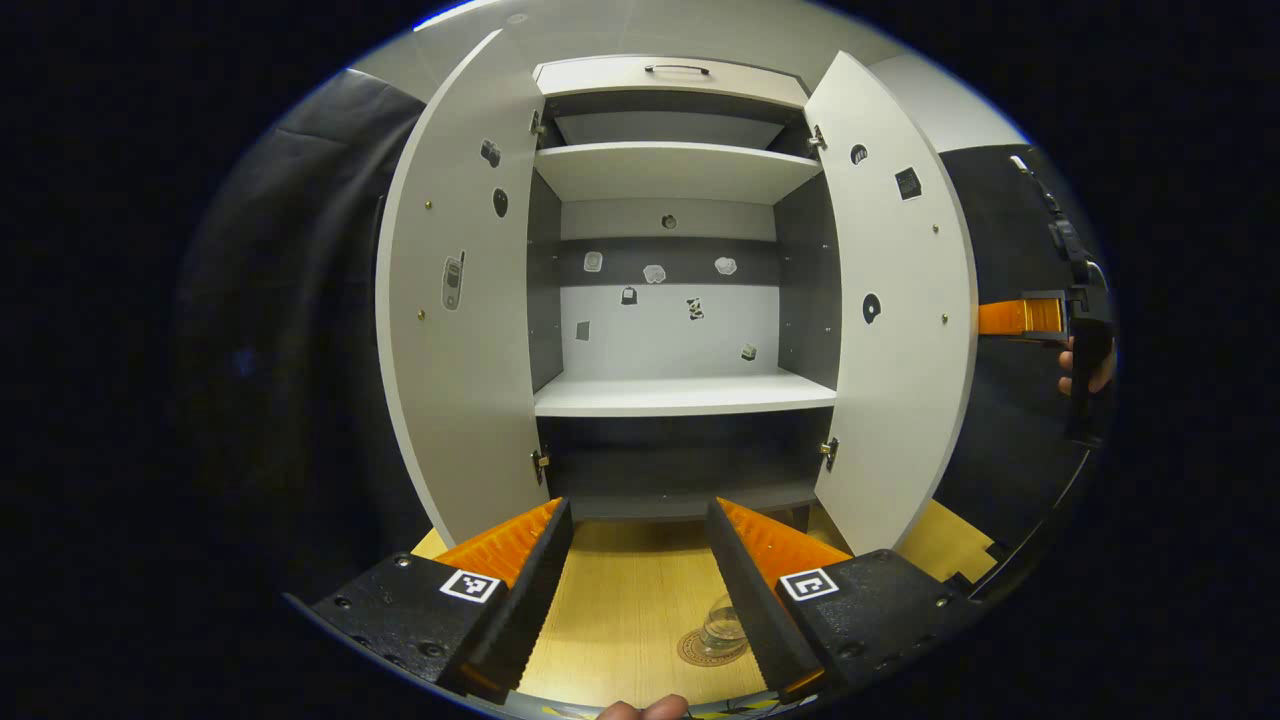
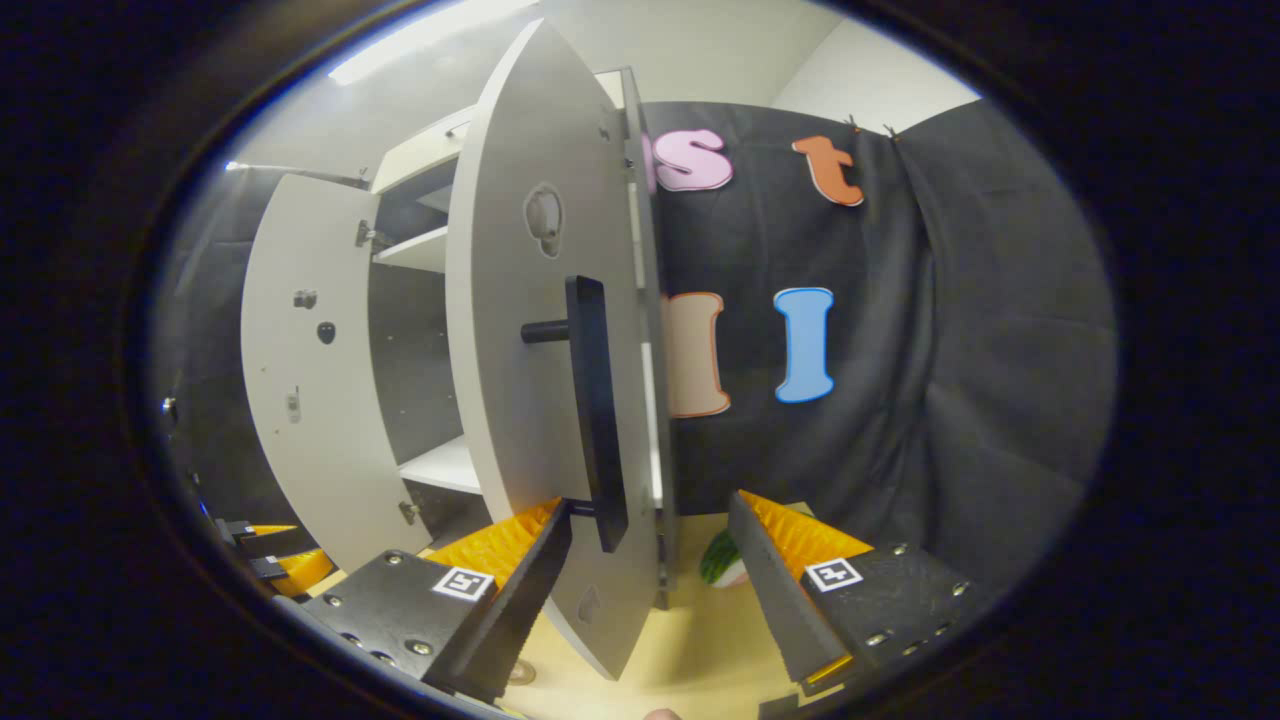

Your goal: Grasp the bottle in the cabinet with the left hand and place it on the coaster, then close the right door with the right hand and the left door with the left hand.

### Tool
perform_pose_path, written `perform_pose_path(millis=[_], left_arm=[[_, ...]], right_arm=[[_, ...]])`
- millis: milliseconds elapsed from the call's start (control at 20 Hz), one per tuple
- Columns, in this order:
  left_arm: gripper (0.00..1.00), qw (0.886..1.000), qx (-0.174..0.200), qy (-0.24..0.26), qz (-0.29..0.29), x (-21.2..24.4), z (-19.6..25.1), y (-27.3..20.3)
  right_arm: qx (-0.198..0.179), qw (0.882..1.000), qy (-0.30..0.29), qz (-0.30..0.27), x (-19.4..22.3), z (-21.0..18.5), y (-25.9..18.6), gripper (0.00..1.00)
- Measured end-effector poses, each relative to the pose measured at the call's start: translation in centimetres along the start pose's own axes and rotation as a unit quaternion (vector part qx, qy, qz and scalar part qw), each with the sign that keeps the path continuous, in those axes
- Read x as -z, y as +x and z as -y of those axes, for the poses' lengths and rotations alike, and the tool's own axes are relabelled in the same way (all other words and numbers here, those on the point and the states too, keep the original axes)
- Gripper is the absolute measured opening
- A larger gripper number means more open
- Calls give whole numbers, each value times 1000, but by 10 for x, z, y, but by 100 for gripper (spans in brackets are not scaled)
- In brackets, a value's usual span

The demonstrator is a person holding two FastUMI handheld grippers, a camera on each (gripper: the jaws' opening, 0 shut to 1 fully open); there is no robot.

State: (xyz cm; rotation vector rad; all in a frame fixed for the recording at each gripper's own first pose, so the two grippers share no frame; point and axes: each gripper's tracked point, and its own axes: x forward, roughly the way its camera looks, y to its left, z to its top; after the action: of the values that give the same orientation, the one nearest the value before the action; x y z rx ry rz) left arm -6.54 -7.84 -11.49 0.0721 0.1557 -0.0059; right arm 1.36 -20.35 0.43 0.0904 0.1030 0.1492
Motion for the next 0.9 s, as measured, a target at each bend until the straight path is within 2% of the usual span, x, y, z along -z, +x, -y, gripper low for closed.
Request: perform_pose_path(millis=[350, 900], left_arm=[[86, 1000, -18, -14, -3, 3, -29, -2], [86, 997, -59, -43, 1, -4, -95, 0]], right_arm=[[-33, 999, 10, 3, 2, -57, 26, 98], [-38, 999, -13, 12, 0, -119, 78, 100]])
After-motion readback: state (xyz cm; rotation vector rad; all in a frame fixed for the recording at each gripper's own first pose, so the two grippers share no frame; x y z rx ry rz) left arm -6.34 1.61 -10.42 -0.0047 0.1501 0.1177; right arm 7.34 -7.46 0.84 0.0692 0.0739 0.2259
